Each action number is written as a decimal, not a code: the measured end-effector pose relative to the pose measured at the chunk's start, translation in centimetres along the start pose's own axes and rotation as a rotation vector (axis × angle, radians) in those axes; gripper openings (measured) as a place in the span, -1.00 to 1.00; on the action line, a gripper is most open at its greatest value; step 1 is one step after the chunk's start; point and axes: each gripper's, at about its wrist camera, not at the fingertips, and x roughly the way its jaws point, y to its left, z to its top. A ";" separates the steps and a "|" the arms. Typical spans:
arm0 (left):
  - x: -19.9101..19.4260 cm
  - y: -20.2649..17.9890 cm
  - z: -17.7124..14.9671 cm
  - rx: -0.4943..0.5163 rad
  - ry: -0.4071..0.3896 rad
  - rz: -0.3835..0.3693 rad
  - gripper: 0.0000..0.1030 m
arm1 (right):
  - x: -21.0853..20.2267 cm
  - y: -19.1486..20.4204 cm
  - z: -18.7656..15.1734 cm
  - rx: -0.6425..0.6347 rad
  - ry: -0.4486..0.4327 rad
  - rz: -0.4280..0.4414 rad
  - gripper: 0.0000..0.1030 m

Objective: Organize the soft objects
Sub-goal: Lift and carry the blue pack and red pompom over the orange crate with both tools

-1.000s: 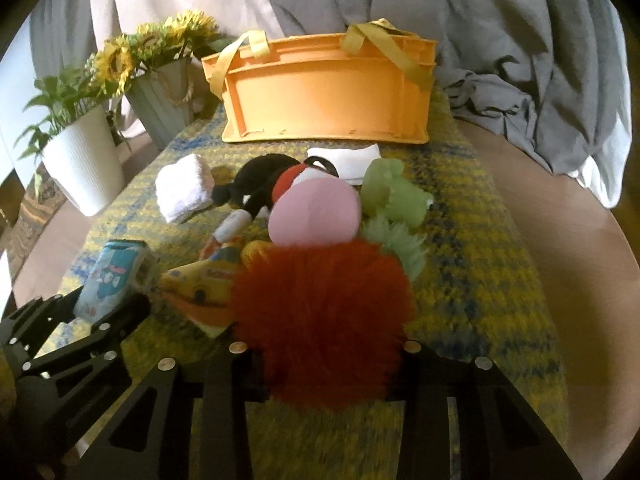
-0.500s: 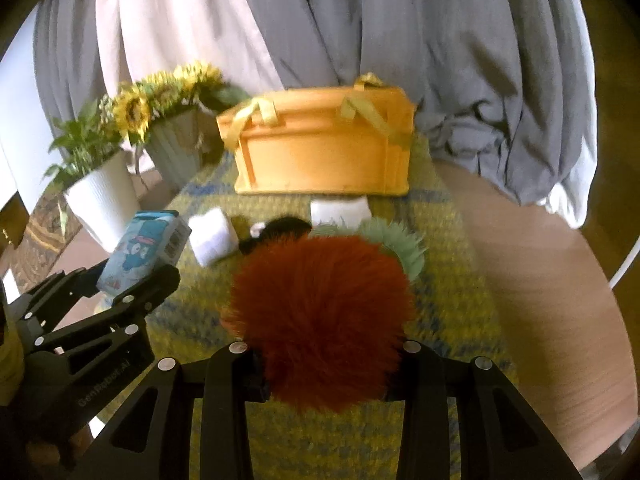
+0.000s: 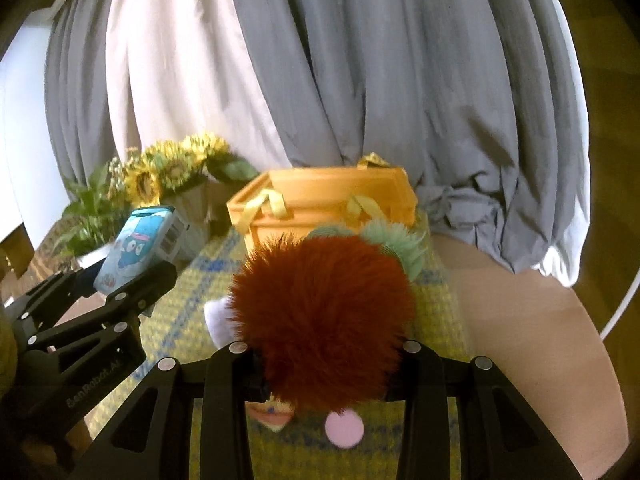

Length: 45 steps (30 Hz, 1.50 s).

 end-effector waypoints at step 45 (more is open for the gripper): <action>22.5 2.8 12.4 0.112 -0.008 -0.006 0.00 | 20.8 -3.4 14.4 0.002 -0.006 -0.029 -0.27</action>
